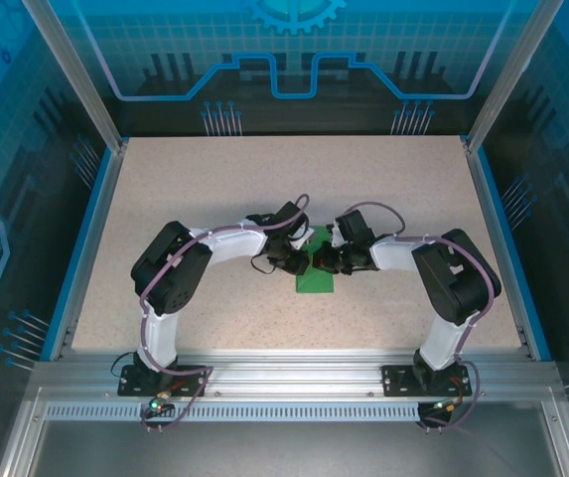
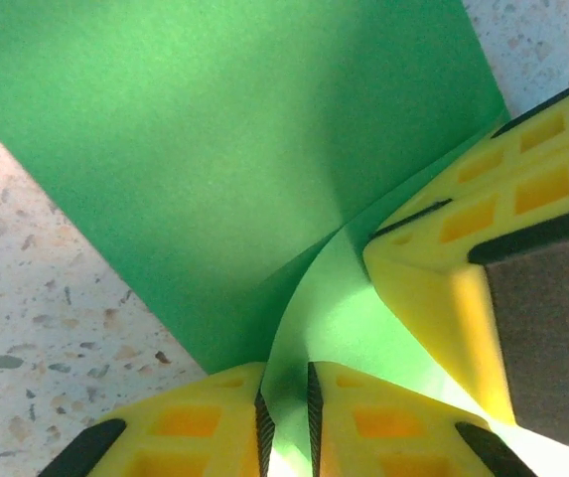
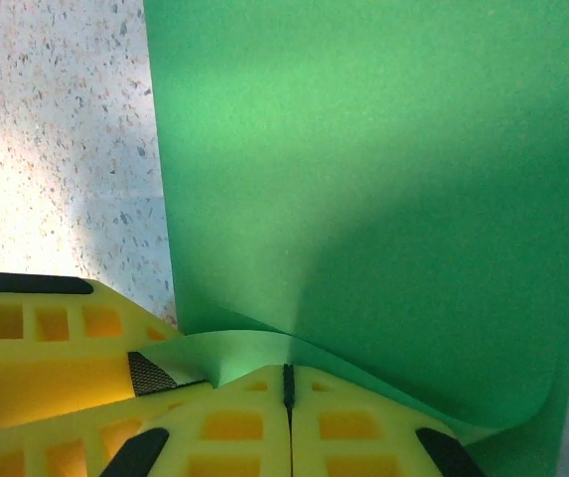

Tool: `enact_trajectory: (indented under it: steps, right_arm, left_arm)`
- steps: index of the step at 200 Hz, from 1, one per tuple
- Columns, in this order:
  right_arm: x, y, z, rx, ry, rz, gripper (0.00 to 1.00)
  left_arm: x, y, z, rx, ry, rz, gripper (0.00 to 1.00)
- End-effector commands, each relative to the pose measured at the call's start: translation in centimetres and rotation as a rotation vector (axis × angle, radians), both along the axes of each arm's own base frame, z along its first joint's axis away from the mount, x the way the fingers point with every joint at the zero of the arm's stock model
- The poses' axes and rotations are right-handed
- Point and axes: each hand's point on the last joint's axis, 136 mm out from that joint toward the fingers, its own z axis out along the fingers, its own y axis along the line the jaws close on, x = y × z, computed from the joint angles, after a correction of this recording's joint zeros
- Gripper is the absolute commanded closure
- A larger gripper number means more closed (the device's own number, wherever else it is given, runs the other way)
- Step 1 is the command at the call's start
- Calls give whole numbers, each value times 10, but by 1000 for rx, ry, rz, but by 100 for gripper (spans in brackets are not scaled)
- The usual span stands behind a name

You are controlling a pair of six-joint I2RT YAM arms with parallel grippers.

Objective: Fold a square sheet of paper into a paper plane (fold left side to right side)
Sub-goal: Fold the triangle a second time at the center of the table.

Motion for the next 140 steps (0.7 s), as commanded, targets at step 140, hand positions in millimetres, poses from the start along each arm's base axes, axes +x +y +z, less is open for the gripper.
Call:
enact_trajectory:
  steps: [140]
  right_arm:
    - [-17,-8,-21,-53,59,9,94]
  left_arm:
    - [-55,-25,68,-365,216,-29,70]
